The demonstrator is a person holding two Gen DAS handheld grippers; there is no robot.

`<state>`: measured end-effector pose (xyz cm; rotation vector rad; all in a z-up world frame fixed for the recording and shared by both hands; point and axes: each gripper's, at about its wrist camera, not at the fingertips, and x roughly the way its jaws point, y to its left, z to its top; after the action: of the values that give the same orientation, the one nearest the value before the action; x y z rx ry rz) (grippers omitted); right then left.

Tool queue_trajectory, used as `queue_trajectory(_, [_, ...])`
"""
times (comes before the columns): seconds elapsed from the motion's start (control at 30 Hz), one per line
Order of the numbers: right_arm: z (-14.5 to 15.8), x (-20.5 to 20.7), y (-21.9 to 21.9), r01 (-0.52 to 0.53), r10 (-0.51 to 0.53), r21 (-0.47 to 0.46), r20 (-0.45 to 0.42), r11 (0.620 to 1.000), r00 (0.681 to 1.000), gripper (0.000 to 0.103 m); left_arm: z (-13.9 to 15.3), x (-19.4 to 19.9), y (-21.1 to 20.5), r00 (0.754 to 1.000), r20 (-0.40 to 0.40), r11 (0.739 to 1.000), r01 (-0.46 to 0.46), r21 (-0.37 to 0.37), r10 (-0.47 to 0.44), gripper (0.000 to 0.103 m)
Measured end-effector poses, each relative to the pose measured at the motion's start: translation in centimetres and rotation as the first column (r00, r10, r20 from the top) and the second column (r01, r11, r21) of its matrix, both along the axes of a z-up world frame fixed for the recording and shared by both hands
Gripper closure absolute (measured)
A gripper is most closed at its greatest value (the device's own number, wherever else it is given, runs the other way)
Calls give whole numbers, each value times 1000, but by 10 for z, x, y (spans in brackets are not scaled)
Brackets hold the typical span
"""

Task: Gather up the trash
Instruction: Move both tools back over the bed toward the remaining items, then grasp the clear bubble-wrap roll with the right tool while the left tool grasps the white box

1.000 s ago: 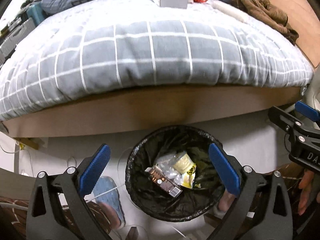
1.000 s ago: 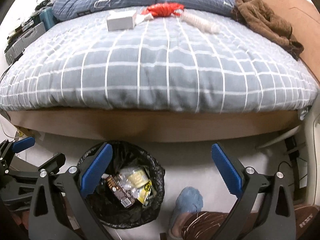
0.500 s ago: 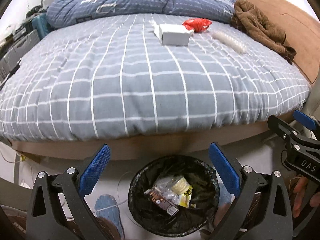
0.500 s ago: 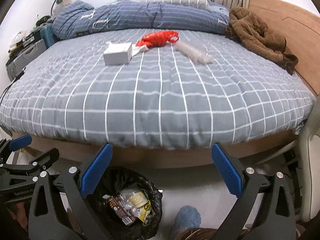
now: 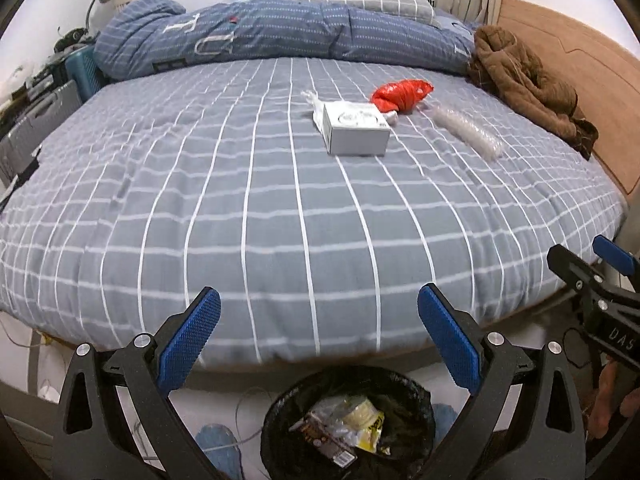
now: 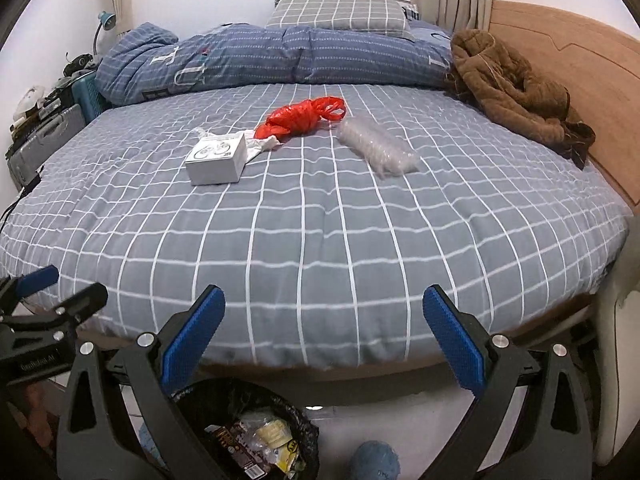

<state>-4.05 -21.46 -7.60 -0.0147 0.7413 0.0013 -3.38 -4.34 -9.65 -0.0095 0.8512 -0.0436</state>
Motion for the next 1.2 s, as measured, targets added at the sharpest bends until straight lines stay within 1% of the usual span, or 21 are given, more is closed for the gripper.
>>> queue_trajectory(0.23, [2, 35, -4, 0, 0, -24, 2, 1000, 1000, 8, 6, 33, -7, 1000, 17, 1000, 14, 7, -14, 6])
queue_trajectory(0.57, [0, 84, -21, 26, -26, -18, -6, 999, 1000, 8, 13, 83, -17, 999, 40, 1000, 23, 17, -24, 6])
queue_trajectory(0.8, [4, 125, -34, 40, -40, -9, 2, 999, 999, 8, 12, 119, -21, 999, 38, 1000, 21, 6, -21, 6])
queue_trajectory(1.03, [0, 172, -44, 38, -39, -32, -11, 999, 999, 8, 5, 156, -32, 999, 26, 1000, 22, 4, -23, 6])
queue_trajectory(1.13, [-4, 192, -49, 36, -37, -38, -27, 999, 999, 12, -1, 172, -36, 1000, 19, 1000, 20, 11, -20, 6])
queue_trajectory(1.2, [-9, 207, -54, 39, -41, -47, -39, 998, 998, 13, -4, 182, -37, 1000, 13, 1000, 19, 15, -19, 6])
